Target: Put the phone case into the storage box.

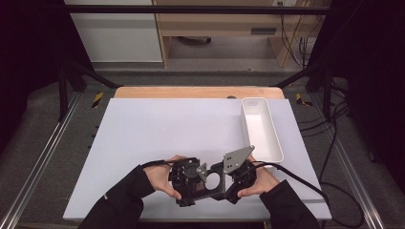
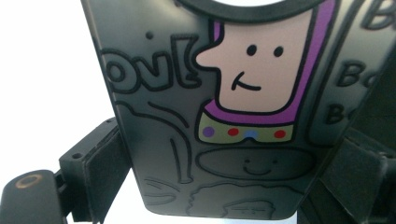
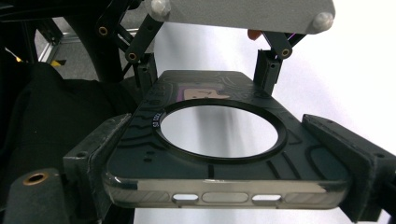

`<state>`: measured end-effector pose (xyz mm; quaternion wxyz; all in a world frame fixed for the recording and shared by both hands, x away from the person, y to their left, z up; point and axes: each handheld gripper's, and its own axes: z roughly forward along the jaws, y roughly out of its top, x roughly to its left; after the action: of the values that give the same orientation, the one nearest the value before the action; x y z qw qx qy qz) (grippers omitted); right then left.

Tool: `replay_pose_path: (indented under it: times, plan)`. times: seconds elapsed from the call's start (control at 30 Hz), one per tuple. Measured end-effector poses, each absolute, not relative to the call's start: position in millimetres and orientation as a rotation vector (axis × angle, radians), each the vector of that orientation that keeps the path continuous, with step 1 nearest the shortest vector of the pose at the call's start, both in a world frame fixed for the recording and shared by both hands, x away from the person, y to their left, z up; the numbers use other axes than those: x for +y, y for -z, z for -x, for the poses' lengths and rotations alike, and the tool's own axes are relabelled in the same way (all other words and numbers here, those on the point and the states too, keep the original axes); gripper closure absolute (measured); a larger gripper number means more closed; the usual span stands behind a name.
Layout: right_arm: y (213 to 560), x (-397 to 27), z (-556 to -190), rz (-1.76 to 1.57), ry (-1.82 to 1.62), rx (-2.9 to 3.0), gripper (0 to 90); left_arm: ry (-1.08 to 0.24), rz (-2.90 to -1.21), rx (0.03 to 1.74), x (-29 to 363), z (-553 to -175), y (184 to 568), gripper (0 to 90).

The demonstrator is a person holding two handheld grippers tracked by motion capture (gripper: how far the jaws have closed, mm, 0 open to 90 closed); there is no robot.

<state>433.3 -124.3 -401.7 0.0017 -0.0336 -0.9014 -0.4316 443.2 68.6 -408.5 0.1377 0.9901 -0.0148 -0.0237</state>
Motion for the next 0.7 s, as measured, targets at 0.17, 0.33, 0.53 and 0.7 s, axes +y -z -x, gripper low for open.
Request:
replay_pose_path:
  times: [0.17,0.33,0.53,0.7]
  plan:
    - [401.5,-124.7,-433.4,0.103,1.353,-2.838,12.1,0.069,-2.865,-0.043,67.3,-443.1,408.5,11.1]
    - [401.4,-124.9,-433.5,0.099,1.357,-2.840,12.1,0.057,-2.869,-0.044,67.1,-442.7,408.1,11.5]
    - [401.4,-124.8,-433.5,0.097,1.369,-2.842,11.8,0.044,-2.869,-0.041,67.3,-442.7,407.4,11.6]
    - [400.1,-125.6,-433.9,0.105,1.386,-2.841,11.2,0.028,-2.852,-0.045,68.5,-443.7,405.5,11.7]
